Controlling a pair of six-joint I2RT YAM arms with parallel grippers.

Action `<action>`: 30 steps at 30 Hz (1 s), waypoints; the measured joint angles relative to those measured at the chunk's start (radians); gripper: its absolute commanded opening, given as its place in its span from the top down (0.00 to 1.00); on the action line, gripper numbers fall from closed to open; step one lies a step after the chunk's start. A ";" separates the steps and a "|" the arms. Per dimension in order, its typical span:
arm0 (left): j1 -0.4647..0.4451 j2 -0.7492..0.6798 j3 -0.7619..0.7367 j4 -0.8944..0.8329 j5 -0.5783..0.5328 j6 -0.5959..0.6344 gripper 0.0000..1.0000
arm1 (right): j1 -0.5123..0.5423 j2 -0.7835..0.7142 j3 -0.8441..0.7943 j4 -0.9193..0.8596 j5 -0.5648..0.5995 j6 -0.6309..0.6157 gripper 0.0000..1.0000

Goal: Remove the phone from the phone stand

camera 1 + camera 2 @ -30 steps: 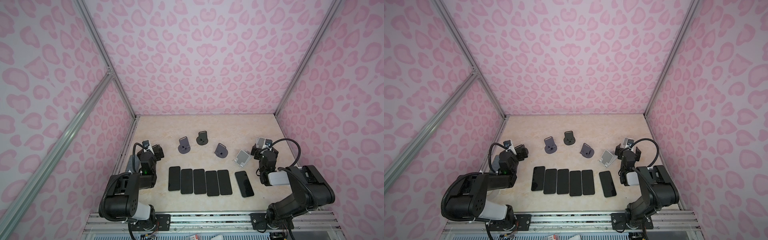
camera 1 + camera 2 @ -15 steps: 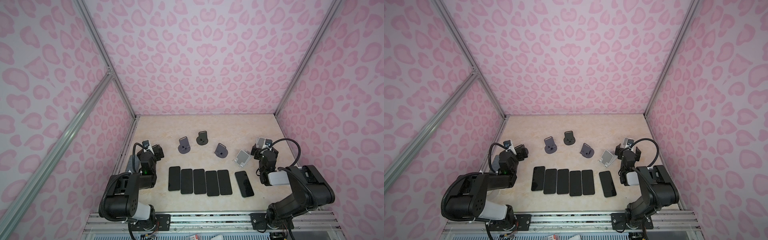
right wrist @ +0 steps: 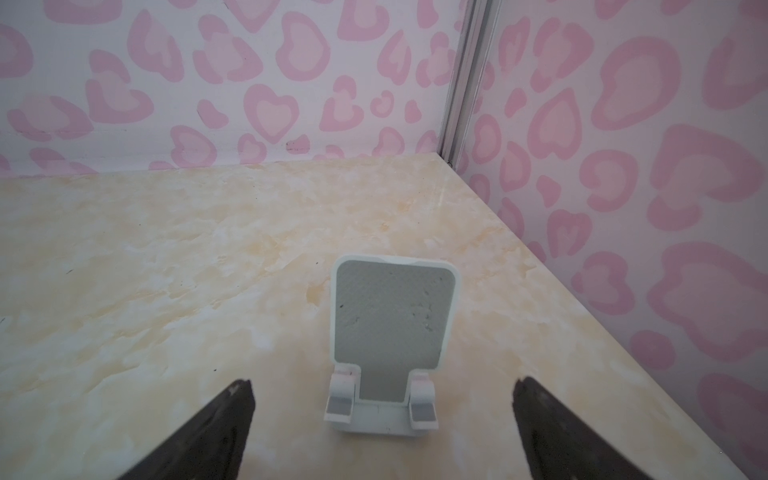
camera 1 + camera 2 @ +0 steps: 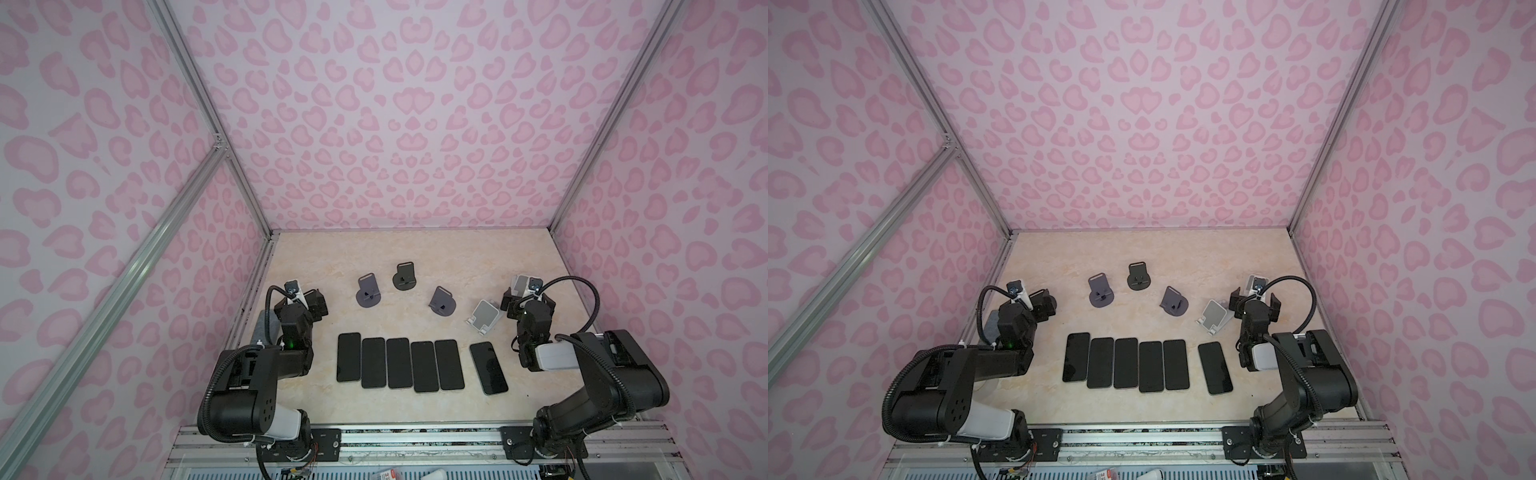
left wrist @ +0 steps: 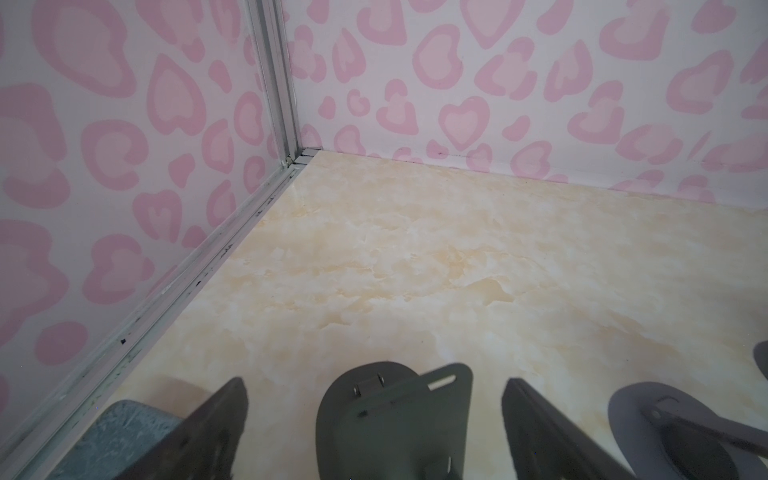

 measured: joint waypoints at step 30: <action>0.000 0.000 0.000 0.000 0.000 0.000 0.02 | -0.032 -0.008 -0.020 0.016 -0.085 0.004 0.00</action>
